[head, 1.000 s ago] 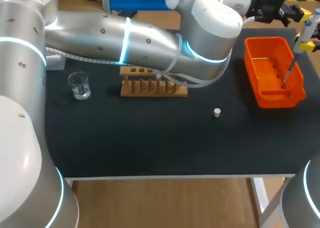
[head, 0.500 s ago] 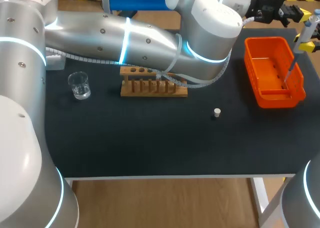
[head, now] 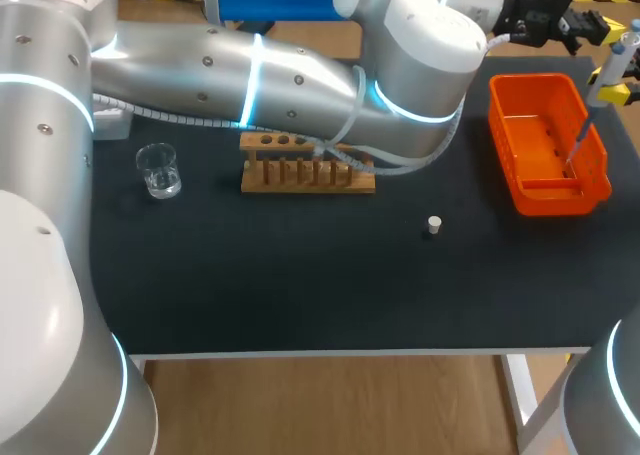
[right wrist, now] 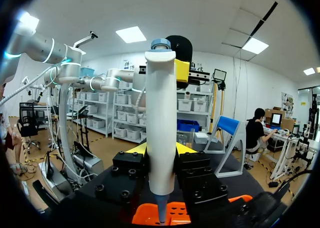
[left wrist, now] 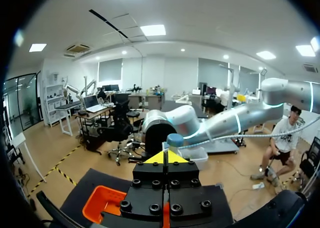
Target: Invert the test tube, pick up the pipette, mount the tip to pipette, aspirate from beaker and dispense into the tube, eject the tip, return the pipette, and cap with the stopper.
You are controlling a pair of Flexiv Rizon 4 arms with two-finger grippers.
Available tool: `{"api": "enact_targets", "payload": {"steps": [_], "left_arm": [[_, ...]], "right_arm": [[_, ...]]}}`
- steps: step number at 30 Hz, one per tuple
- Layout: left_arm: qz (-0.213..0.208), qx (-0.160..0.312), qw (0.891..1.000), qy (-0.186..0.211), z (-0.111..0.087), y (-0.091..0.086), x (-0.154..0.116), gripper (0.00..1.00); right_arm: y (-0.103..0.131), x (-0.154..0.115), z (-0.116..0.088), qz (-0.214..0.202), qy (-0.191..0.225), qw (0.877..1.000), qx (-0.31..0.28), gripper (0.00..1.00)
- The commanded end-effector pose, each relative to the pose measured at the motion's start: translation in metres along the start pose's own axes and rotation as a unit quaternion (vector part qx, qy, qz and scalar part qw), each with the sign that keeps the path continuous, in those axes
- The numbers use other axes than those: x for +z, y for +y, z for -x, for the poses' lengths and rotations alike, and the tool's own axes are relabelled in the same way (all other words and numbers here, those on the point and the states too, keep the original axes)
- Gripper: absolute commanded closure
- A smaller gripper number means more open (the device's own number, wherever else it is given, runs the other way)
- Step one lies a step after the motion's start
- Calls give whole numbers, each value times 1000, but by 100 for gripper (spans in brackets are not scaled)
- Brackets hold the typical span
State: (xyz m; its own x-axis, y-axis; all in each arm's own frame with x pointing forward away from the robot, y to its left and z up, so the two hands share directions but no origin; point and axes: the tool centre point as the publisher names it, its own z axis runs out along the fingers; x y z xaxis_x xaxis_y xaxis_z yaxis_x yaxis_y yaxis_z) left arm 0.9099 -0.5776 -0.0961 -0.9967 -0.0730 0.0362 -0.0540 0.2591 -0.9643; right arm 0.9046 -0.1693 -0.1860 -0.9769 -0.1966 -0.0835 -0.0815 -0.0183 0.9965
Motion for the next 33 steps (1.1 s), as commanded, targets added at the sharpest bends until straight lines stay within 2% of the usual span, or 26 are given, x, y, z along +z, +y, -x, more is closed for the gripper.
{"api": "enact_targets", "payload": {"steps": [1, 14, 31, 32, 33], "left_arm": [[-53, 1, 999, 1, 2, 12, 10, 100], [-57, 4, 998, -7, 2, 9, 4, 100], [-27, 33, 999, -30, 8, -38, -34, 100], [-20, 35, 999, -31, 9, -40, -38, 99], [-16, 35, 999, -32, 10, -42, -41, 72]], "right_arm": [[9, 1, 3, -1, 3, 1000, 0, 100], [9, 1, 3, -1, 3, 1000, 0, 100], [9, 1, 3, -1, 3, 1000, 0, 100], [9, 1, 3, -1, 3, 1000, 0, 100], [9, 1, 3, -1, 3, 1000, 0, 100]]}}
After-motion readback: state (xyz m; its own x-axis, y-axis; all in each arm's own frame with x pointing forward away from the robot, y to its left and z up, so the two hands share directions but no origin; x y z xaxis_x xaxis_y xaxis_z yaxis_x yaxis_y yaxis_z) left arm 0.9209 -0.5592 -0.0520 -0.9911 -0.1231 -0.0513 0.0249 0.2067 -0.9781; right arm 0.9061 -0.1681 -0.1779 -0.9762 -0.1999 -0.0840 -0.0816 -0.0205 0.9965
